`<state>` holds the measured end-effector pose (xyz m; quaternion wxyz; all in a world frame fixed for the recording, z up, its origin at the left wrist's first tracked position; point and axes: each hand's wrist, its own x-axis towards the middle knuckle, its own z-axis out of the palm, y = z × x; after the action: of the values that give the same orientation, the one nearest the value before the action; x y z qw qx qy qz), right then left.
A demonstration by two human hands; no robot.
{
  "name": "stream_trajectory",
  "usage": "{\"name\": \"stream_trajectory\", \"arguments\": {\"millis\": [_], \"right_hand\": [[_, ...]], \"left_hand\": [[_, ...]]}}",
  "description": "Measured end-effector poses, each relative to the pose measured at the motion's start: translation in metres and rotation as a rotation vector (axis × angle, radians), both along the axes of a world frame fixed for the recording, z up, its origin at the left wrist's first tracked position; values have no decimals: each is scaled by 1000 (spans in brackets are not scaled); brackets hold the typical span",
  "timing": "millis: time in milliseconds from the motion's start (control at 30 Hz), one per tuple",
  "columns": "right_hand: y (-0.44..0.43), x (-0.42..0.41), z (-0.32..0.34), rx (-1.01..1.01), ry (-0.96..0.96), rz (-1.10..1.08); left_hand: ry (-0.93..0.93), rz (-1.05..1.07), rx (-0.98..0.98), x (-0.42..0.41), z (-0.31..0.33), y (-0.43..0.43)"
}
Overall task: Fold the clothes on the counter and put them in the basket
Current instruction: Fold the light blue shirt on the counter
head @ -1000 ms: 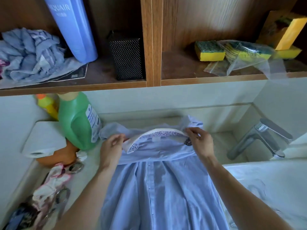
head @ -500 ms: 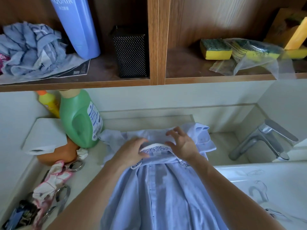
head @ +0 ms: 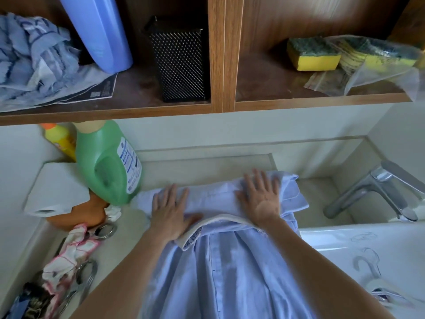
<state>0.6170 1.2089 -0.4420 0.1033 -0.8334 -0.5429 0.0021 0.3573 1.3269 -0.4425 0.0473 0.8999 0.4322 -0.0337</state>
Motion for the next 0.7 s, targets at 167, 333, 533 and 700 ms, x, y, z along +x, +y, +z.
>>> {"name": "stream_trajectory", "arguments": {"millis": [167,333,533,700], "right_hand": [[-28,42,-18,-252,64,-119],[5,73,33,-429,-137,51],[21,84,55,-572,-324,269],[25,81,68,-166,-172,176]], "left_hand": [[60,140,-186,-39,-5,2],[26,223,-336,-31,39,52],[130,230,-311,-40,46,57],[-182,341,-193,-35,67,61]]}}
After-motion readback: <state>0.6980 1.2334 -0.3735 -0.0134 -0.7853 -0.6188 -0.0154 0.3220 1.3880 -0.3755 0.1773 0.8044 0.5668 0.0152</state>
